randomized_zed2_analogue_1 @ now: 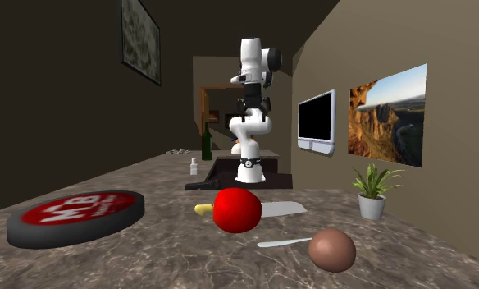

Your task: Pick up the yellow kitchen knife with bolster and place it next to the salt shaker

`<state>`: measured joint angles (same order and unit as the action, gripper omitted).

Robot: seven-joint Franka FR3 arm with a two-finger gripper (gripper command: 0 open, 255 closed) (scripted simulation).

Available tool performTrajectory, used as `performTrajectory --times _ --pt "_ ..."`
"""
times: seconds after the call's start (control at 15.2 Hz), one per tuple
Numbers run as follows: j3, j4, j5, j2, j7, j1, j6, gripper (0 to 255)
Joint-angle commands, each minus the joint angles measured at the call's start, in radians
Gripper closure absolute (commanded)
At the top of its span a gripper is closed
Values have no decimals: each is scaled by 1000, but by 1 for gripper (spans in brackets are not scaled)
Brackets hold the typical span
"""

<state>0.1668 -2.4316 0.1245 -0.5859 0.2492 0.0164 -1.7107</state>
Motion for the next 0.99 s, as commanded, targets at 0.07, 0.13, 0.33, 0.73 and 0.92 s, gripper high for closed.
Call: performTrajectory --times 0.07,0.13,0.33,0.73,0.92 --pt "59 14 30 81 142 14 -85 0" --pt "77 22 36 112 187 19 -114 0" --pt "130 54 43 214 324 37 -200 0" --pt "208 159 -4 444 607 73 -350 0" --pt "224 229 -54 565 753 81 -408 0"
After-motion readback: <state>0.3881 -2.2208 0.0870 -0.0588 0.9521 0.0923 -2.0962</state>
